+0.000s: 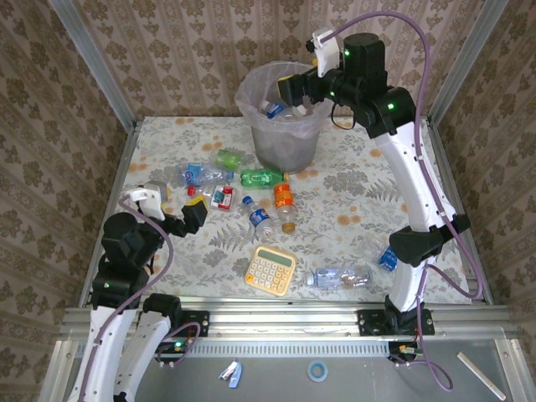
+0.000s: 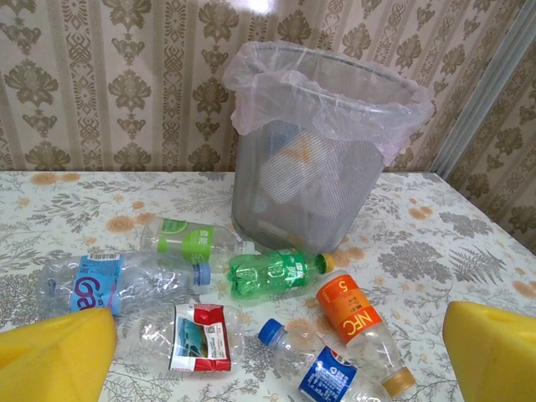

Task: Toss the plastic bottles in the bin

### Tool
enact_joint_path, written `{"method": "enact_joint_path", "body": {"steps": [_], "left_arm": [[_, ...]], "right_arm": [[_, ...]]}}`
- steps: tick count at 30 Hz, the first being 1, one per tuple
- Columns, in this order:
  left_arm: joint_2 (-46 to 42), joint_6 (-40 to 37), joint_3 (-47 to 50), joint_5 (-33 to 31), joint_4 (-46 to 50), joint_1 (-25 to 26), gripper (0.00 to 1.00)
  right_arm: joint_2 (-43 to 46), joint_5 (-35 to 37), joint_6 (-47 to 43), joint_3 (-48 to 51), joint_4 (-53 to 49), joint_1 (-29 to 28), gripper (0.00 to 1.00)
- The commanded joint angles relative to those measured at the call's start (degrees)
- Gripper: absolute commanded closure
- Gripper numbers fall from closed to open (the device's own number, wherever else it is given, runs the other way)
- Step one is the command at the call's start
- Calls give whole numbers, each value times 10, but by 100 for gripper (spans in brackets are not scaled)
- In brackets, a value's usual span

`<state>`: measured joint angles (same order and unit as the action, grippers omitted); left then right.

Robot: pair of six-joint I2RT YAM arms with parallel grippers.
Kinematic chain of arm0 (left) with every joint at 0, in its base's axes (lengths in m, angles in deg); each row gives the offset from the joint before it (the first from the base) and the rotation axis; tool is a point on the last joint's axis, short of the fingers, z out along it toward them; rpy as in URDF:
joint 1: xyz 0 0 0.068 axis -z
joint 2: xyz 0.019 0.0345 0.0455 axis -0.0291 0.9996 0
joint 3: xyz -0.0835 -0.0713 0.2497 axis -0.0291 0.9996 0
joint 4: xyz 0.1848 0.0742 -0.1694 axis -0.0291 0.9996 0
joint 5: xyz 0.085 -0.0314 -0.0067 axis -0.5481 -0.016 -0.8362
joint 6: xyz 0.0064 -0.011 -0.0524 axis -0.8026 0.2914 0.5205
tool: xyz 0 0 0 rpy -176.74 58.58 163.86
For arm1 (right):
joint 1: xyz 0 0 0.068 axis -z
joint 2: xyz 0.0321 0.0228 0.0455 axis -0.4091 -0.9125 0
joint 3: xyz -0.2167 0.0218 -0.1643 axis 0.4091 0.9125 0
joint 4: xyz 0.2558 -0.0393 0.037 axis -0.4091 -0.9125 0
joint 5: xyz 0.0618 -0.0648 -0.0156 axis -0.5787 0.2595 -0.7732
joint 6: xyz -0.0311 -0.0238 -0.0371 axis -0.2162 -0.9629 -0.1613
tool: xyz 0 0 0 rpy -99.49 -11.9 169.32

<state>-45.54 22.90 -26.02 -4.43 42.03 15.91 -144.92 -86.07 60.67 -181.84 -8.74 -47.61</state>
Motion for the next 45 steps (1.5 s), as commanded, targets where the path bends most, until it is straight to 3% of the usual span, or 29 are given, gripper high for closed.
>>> {"method": "enact_joint_path", "body": {"steps": [1, 13, 22, 28, 37, 40, 45], "left_arm": [[-3, -12, -2, -6, 6, 3, 0], [4, -19, -5, -15, 11, 14, 0], [53, -34, -23, -40, 13, 49, 0], [85, -49, -20, -109, -22, 128, 0], [187, -108, -11, -226, -121, 314, 0], [233, -141, -24, -214, -141, 365, 0], [294, -164, -41, -130, -174, 411, 0]], "right_arm": [[23, -3, -8, 20, -38, -4, 0], [121, -66, -25, 242, -8, -6, 0], [229, -72, -14, 490, 59, -5, 0], [282, -63, 11, 614, 95, -4, 0], [330, -39, 48, 717, 117, 9, 0], [337, -30, 67, 733, 115, 21, 0], [352, -25, 98, 759, 113, 49, 0]]}}
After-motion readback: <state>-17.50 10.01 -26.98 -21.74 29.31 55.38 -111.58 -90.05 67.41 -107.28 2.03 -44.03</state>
